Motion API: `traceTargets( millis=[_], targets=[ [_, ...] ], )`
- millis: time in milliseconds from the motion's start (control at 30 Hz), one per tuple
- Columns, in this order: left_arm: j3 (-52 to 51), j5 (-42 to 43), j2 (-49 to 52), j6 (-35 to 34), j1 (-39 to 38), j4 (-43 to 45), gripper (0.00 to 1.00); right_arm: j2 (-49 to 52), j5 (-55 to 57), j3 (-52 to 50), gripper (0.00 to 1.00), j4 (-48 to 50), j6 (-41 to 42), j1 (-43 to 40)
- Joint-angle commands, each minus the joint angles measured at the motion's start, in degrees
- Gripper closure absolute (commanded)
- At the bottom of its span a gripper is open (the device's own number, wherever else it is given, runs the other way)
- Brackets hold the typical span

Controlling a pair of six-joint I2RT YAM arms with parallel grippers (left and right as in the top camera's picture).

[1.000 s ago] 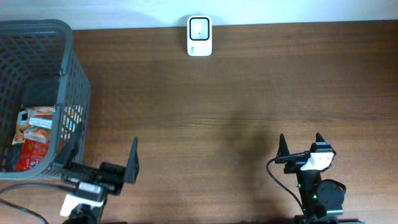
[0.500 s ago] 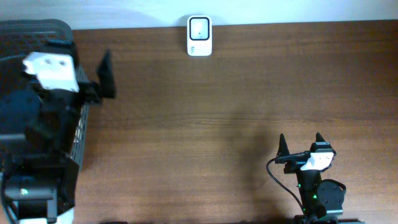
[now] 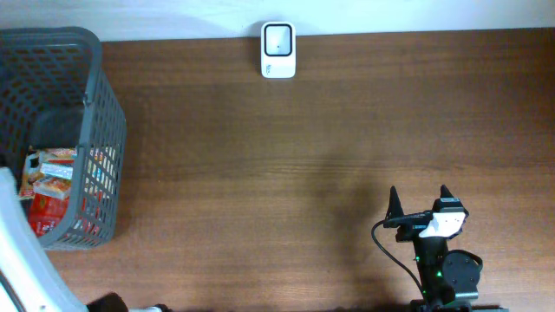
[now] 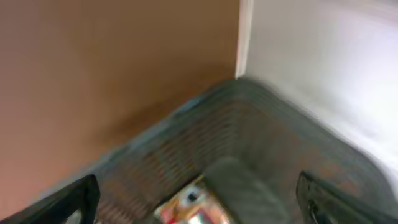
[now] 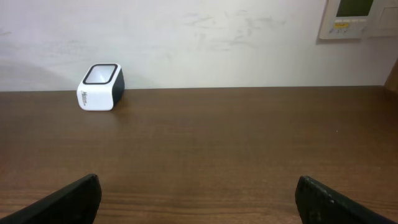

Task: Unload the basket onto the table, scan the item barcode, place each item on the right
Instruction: 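Reach the left gripper into the basket and grasp the green Kleenex pack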

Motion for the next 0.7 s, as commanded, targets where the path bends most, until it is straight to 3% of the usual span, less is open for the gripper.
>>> traceTargets(
  millis=[0, 200, 333, 600, 667],
  targets=[
    [0.92, 2.71, 3.32, -9.14, 6.03, -3.72, 0.01, -0.39, 0.35, -0.42, 0.01, -0.24, 0.63, -0.15],
    [0.87, 8.59, 9.18, -9.14, 7.04, -11.93, 0.01, -0.39, 0.35, -0.42, 0.01, -0.24, 0.63, -0.17],
    [0.55, 7.52, 13.51, -17.42, 7.04, -18.12, 0.11, -0.37, 0.35, -0.42, 0.01, -0.24, 0.63, -0.15],
    [0.48, 8.07, 24.28, -18.27, 6.21, -20.59, 0.11, -0.39, 0.35, -0.42, 0.01, -0.24, 0.63, -0.15],
    [0.48, 8.66, 27.32, -18.27, 5.25, -20.59, 0.16, -0.39, 0.35, -0.42, 0.01, -0.24, 0.63, -0.15]
  ],
)
